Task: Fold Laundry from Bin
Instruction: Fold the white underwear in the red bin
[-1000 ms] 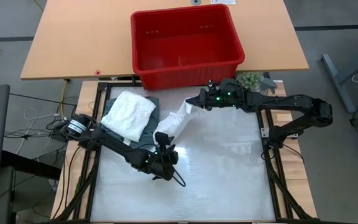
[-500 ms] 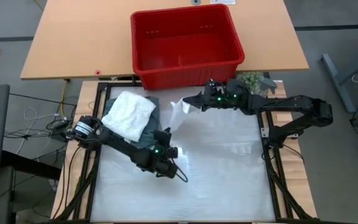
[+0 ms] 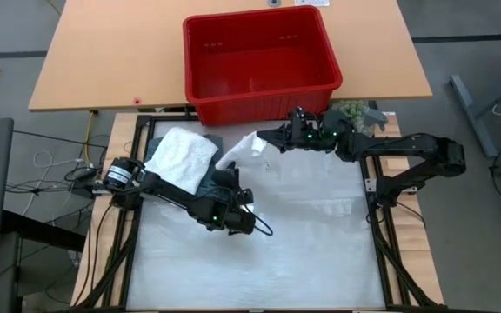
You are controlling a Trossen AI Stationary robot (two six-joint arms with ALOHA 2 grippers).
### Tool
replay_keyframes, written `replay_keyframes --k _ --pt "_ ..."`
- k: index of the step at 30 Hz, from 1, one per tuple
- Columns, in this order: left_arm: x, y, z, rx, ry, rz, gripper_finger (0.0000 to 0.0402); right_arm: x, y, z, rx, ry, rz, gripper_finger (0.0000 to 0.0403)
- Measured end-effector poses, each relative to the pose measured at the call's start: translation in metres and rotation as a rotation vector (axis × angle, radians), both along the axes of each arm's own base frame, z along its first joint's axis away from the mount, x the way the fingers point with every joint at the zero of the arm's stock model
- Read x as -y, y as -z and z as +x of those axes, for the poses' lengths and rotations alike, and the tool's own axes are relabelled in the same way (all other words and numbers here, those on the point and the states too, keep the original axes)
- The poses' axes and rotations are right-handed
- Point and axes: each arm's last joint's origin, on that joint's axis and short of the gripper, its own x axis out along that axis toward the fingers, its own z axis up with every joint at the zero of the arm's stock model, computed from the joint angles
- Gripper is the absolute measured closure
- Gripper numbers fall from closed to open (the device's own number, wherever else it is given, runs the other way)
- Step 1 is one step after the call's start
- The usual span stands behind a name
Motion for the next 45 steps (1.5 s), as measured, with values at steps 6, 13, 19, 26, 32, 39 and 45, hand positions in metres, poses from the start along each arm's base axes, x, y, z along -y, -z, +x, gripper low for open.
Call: replay_keyframes --k 6,13,19,26,32,39,45 --pt "0.001 -0.01 0.001 0.038 0.0 -0.008 0.0196 0.002 0.0 -0.001 0.002 0.011 -0.019 0.0384" --pt "-0.009 -0.011 0.002 0.1 -0.025 -0.024 0.0196 0.002 -0.004 -0.002 0.044 0.006 -0.021 0.0384" --pt "-0.018 -0.011 0.004 0.094 -0.046 -0.03 0.0196 -0.002 -0.013 -0.004 0.13 -0.03 -0.029 0.0384" --pt "-0.027 -0.011 0.005 0.06 -0.073 -0.014 0.0247 -0.006 -0.016 -0.004 0.159 -0.057 -0.038 0.0384" --pt "-0.027 -0.013 0.006 0.042 -0.077 -0.008 0.0344 -0.013 -0.016 -0.004 0.159 -0.084 -0.034 0.0384" --pt "-0.023 -0.033 0.017 -0.008 -0.071 0.004 0.0399 -0.015 -0.019 -0.006 0.169 -0.087 -0.045 0.0384" --pt "-0.017 -0.066 0.016 -0.09 -0.055 0.023 0.0401 -0.015 -0.023 -0.008 0.217 -0.085 -0.062 0.0384"
